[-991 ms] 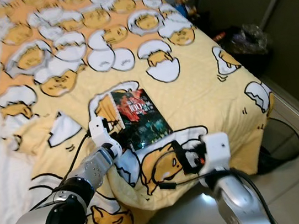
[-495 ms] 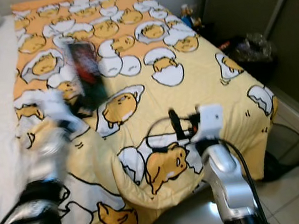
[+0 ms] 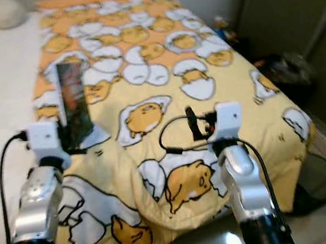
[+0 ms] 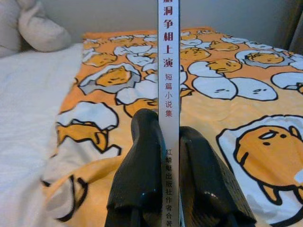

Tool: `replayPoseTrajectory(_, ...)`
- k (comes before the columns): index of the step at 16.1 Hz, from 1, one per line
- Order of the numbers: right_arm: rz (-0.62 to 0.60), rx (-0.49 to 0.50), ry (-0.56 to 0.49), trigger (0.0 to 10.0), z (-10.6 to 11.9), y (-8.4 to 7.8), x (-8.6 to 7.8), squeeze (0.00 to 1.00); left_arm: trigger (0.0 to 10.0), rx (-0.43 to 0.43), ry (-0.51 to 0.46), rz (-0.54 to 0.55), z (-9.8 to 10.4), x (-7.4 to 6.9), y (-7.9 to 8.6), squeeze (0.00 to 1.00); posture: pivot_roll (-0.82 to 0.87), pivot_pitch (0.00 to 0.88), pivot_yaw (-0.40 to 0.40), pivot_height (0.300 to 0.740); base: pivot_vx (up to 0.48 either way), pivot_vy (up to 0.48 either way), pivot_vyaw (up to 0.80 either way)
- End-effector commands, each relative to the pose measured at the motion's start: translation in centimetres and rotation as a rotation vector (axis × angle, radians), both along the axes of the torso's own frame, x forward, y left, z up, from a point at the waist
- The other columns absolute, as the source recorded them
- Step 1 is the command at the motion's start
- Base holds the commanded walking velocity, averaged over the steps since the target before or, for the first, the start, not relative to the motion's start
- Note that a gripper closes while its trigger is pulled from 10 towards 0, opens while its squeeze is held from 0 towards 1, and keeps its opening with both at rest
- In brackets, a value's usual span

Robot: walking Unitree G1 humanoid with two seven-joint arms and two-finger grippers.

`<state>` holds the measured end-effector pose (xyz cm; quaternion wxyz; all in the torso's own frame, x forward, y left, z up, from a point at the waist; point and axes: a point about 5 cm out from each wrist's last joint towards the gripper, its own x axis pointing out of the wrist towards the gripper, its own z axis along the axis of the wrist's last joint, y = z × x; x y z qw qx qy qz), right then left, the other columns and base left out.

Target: Clean up the room

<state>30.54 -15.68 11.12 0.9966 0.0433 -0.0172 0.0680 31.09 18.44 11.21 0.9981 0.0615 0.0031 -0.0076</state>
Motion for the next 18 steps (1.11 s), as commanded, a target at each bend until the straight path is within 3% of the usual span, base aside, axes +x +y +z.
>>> replayPoseTrajectory(1,-0.008,-0.003,-0.005,10.0,0.0,-0.5,0.2,0.0,0.0,0.024,-0.039,0.003,1.2,0.2,-0.4,0.0,0.05,0.0,-0.029,0.736,0.0,0.0,0.49)
replayPoseTrajectory(3,-0.021,-0.004,-0.015,10.0,0.0,-0.4,0.4,0.0,0.0,0.035,0.028,-0.031,0.0,0.4,-1.2,0.0,0.03,0.0,0.0,0.74,0.0,0.0,0.46)
replayPoseTrajectory(10,-0.036,-0.012,0.047,10.0,-1.9,-0.8,-0.2,0.12,0.0,0.045,0.048,-0.099,0.4,0.7,-2.8,0.0,0.02,0.0,0.004,0.74,0.0,0.0,0.44)
replayPoseTrajectory(13,-0.055,-0.029,0.044,10.0,-1.8,-0.7,0.1,0.13,0.0,0.045,0.045,-0.097,0.6,1.0,-2.8,0.0,0.03,0.0,0.002,0.74,0.0,0.0,0.44)
replayPoseTrajectory(15,-0.057,-0.058,0.068,10.0,-2.2,-0.6,0.3,0.05,0.0,0.043,0.036,-0.098,0.9,1.1,-2.8,0.0,0.03,0.0,0.002,0.74,0.0,0.0,0.0)
replayPoseTrajectory(18,-0.014,-0.02,0.058,10.0,-2.4,0.1,0.2,0.13,0.0,0.047,0.043,-0.095,0.8,1.2,-2.8,0.0,0.04,0.0,0.003,0.74,0.0,0.0,0.5)
